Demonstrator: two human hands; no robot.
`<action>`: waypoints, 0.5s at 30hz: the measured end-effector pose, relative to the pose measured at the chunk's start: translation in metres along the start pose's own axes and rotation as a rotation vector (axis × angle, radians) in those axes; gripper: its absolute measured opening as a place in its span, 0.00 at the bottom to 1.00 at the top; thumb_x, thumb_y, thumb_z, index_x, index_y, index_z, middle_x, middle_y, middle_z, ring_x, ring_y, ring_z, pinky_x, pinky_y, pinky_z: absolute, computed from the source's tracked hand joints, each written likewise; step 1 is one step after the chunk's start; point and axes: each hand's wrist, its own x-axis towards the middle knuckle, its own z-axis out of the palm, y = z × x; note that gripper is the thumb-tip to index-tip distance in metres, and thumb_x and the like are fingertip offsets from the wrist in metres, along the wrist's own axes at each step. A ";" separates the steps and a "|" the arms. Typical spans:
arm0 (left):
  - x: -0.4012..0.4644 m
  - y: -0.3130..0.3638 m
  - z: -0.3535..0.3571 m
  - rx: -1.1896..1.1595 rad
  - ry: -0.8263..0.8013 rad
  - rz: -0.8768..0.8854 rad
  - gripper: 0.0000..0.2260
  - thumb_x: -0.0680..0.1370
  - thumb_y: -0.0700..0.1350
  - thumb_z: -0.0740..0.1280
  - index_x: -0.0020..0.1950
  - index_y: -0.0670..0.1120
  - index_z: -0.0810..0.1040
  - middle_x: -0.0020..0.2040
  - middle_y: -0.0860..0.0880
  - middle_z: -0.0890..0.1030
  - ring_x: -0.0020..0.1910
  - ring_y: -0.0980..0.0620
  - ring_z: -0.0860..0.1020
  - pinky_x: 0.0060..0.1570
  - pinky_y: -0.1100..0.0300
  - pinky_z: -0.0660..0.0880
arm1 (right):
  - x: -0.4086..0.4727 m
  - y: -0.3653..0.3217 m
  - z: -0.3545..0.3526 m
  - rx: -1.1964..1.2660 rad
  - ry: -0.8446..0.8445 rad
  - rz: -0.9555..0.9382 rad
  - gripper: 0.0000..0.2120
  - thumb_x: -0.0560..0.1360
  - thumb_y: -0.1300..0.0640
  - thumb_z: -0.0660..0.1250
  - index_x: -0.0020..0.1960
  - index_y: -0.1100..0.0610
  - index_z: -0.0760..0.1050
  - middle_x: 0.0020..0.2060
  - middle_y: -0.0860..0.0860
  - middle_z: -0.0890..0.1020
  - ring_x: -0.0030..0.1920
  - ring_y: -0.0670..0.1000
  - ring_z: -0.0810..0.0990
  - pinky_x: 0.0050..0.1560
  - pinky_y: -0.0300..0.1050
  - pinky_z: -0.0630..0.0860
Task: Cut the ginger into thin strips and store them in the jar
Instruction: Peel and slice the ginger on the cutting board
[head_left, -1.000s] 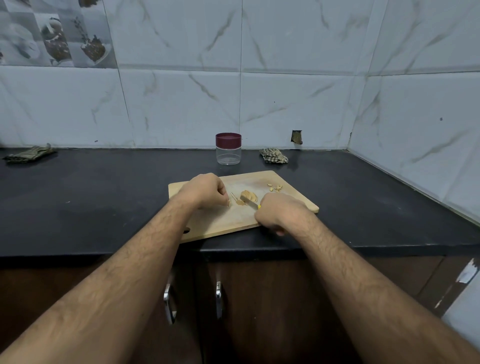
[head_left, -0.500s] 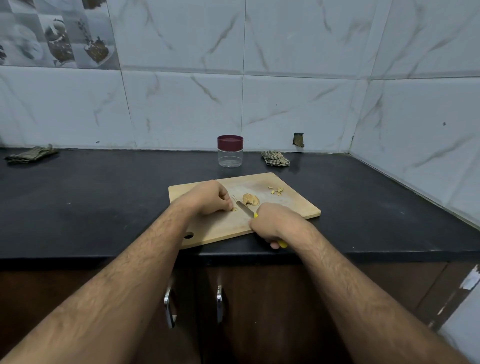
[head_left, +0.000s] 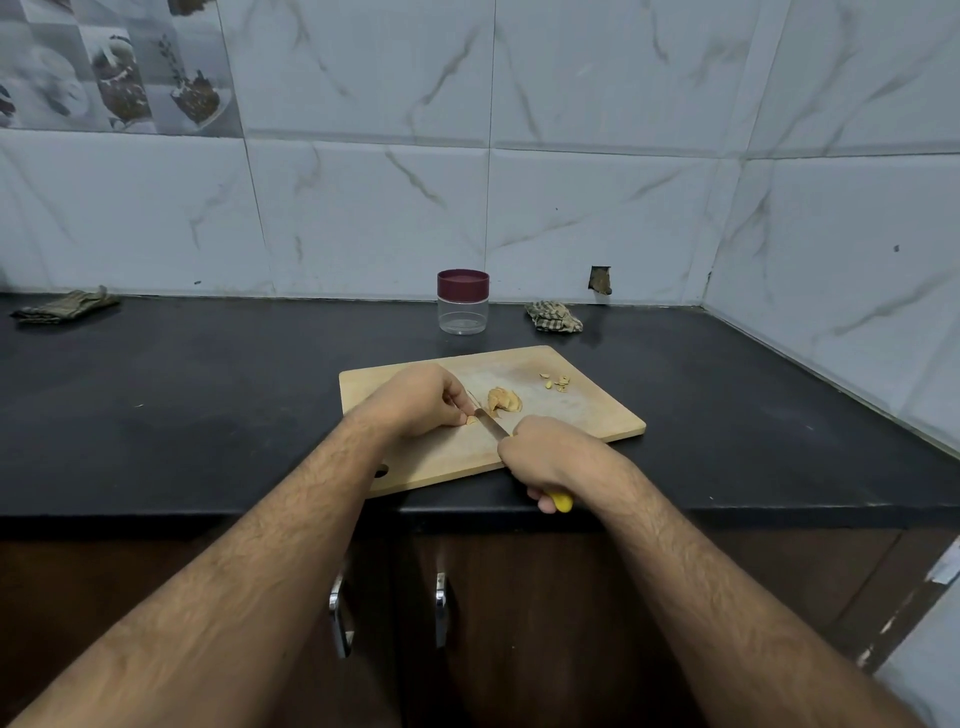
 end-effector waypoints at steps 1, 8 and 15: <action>0.000 0.000 0.000 0.008 0.007 -0.003 0.05 0.74 0.43 0.74 0.42 0.54 0.84 0.39 0.60 0.81 0.43 0.59 0.78 0.48 0.62 0.75 | 0.000 0.000 0.001 0.000 -0.004 -0.004 0.14 0.80 0.59 0.53 0.56 0.64 0.74 0.36 0.56 0.79 0.24 0.49 0.74 0.31 0.42 0.73; -0.001 -0.002 0.006 0.018 0.051 -0.028 0.06 0.72 0.50 0.76 0.38 0.52 0.82 0.38 0.57 0.82 0.41 0.56 0.78 0.45 0.56 0.76 | 0.004 -0.004 0.006 -0.017 0.027 -0.008 0.12 0.80 0.60 0.54 0.55 0.63 0.74 0.36 0.55 0.80 0.24 0.49 0.74 0.33 0.43 0.76; -0.007 -0.005 0.010 -0.101 0.087 -0.033 0.08 0.71 0.47 0.77 0.34 0.55 0.81 0.39 0.56 0.84 0.43 0.57 0.79 0.48 0.55 0.76 | 0.001 -0.005 0.005 -0.159 0.136 -0.014 0.10 0.80 0.57 0.53 0.41 0.56 0.68 0.30 0.51 0.79 0.21 0.48 0.75 0.29 0.40 0.71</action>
